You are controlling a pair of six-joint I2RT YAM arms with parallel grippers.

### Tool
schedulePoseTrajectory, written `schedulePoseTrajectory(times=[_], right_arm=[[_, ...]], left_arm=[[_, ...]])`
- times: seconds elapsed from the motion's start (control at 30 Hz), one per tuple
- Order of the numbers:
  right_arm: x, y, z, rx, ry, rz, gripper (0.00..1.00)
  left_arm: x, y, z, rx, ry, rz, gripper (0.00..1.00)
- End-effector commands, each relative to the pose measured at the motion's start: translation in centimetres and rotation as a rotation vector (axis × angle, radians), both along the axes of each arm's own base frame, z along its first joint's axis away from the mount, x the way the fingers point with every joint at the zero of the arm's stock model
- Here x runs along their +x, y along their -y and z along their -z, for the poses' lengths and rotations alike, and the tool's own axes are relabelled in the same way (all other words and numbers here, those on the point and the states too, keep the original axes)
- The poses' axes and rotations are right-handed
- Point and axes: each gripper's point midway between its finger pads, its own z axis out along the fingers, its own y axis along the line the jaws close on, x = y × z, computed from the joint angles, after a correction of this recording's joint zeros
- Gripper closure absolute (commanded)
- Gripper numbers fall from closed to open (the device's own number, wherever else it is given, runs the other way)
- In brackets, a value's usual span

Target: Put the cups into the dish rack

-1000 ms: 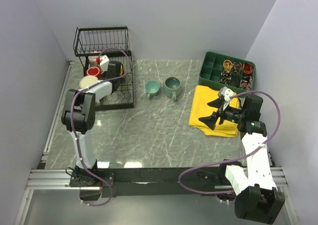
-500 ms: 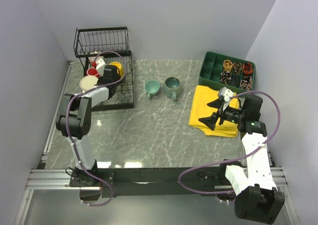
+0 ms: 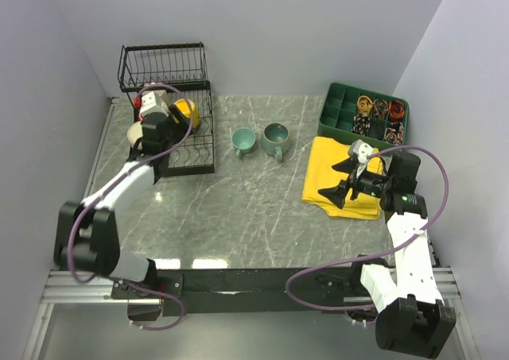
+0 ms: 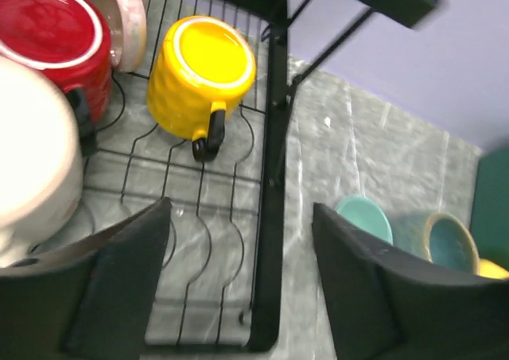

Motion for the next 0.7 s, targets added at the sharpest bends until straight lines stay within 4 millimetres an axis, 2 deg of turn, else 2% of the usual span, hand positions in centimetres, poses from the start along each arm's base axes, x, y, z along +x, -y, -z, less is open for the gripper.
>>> schedulePoseTrajectory(times=[0.0, 0.03, 0.07, 0.1, 0.17, 0.2, 0.23, 0.27, 0.3, 0.33, 0.37, 0.4, 0.43, 0.5, 0.57, 0.6, 0.67], right_arm=[[1.1, 0.8, -1.2, -0.035, 0.032, 0.041, 0.0], [1.3, 1.0, -1.0, -0.034, 0.012, 0.052, 0.0], [1.5, 1.1, -0.7, -0.037, -0.016, 0.065, 0.0], [2.1, 1.2, -0.7, -0.032, -0.049, 0.07, 0.0], [2.1, 0.6, -0.1, -0.038, -0.147, 0.06, 0.0], [3.1, 0.6, -0.4, -0.057, -0.177, 0.06, 0.0], [3.2, -0.6, -0.3, -0.082, -0.207, 0.024, 0.0], [3.4, -1.0, -0.1, -0.101, -0.246, 0.027, 0.0], [4.9, -0.9, 0.2, -0.151, -0.272, 0.06, 0.0], [5.5, -1.5, 0.2, -0.153, -0.312, 0.075, 0.0], [6.1, -2.5, 0.3, -0.17, -0.333, 0.076, 0.0], [7.8, -2.7, 0.2, -0.184, -0.356, 0.107, 0.0], [8.5, -3.1, 0.0, -0.171, -0.395, 0.131, 0.0], [11.7, -4.2, -0.4, -0.156, -0.414, 0.188, 0.0], [14.0, -4.3, -0.5, -0.152, -0.454, 0.301, 0.0], [16.0, -5.1, -0.6, -0.149, -0.45, 0.337, 0.0], [18.0, -5.2, -0.4, -0.131, -0.483, 0.439, 0.0]], left_arm=[[-3.8, -0.5, -3.1, 0.051, 0.07, 0.065, 0.19], [-5.1, -0.9, -4.1, 0.052, 0.082, 0.059, 0.12], [-5.9, -1.0, -3.8, 0.057, 0.073, 0.065, 0.07], [-6.6, -1.0, -4.2, 0.062, 0.08, 0.077, 0.07], [-8.7, -0.6, -5.4, 0.084, 0.093, 0.141, 0.05], [-9.3, -0.3, -5.7, 0.096, 0.097, 0.168, 0.04], [-10.5, -0.3, -6.3, 0.108, 0.113, 0.19, 0.04], [-11.5, 0.0, -5.2, 0.137, 0.08, 0.233, 0.04], [-12.1, -0.2, -5.0, 0.151, 0.078, 0.237, 0.03], [-13.2, -0.2, -5.5, 0.153, 0.105, 0.25, 0.01], [-14.0, -0.4, -4.0, 0.155, 0.078, 0.25, 0.01], [-14.6, -0.5, -3.8, 0.155, 0.085, 0.249, 0.0], [-15.3, -0.7, -4.4, 0.15, 0.123, 0.245, 0.01], [-15.6, -1.1, -5.0, 0.143, 0.153, 0.215, 0.04], [-15.7, -1.1, -5.8, 0.146, 0.195, 0.219, 0.04], [-15.7, -1.0, -5.8, 0.148, 0.191, 0.224, 0.04], [-15.4, -0.9, -5.6, 0.156, 0.172, 0.231, 0.04]])
